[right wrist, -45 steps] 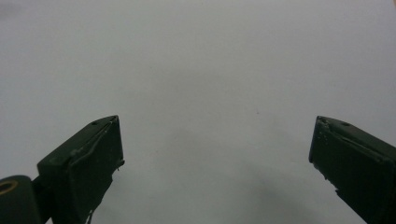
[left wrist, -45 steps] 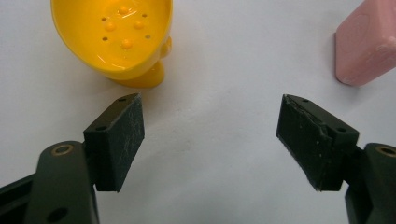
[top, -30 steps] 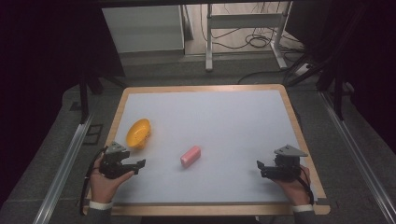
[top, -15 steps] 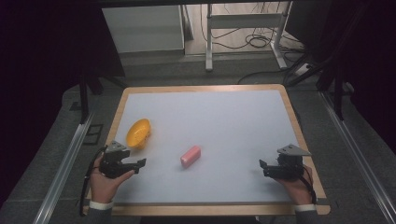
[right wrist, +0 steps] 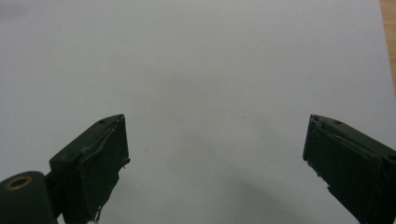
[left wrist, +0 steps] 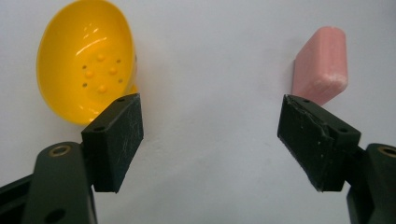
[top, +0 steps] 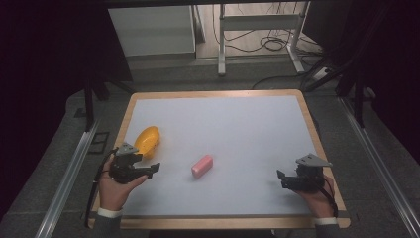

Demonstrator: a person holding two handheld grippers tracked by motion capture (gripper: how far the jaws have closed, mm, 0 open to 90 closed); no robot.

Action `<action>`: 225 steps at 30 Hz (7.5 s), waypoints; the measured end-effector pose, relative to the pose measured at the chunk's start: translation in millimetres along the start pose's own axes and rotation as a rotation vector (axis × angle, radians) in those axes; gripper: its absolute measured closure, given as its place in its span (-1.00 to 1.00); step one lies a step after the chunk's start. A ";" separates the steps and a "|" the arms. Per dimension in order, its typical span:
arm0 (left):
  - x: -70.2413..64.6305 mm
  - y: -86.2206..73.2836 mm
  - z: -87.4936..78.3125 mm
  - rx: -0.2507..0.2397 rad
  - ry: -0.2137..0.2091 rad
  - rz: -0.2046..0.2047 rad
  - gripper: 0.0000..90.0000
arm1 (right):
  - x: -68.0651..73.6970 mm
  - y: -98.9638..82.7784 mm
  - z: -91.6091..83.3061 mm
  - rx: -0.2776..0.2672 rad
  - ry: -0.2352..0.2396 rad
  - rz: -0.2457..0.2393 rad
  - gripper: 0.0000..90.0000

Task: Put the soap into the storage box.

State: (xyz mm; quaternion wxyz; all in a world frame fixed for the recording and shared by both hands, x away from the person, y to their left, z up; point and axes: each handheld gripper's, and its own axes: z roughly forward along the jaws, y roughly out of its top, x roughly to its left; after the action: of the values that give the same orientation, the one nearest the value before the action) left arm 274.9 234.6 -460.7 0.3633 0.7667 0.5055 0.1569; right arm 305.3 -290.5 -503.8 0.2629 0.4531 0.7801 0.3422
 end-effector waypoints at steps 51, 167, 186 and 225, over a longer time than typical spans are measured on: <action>-43.9 52.6 25.6 0.058 -0.065 0.119 -0.50 | -4.2 -1.9 -5.0 0.005 -0.032 0.014 -0.86; -83.8 68.3 88.9 0.180 -0.141 0.197 0.34 | -6.4 -7.6 -1.2 0.043 -0.070 0.018 -0.85; -71.8 73.1 74.5 0.126 -0.117 0.182 0.34 | -6.6 -8.2 -0.8 0.048 -0.074 0.012 -0.85; -31.5 82.0 52.3 0.118 -0.036 0.126 0.34 | -5.3 -6.7 -3.4 0.026 -0.065 -0.001 -0.85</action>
State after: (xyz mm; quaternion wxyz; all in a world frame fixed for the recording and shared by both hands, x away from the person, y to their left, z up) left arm 347.0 167.3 -434.0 0.3162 0.8196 0.4580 0.1355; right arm 301.7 -298.7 -506.3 0.2823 0.4671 0.7757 0.3168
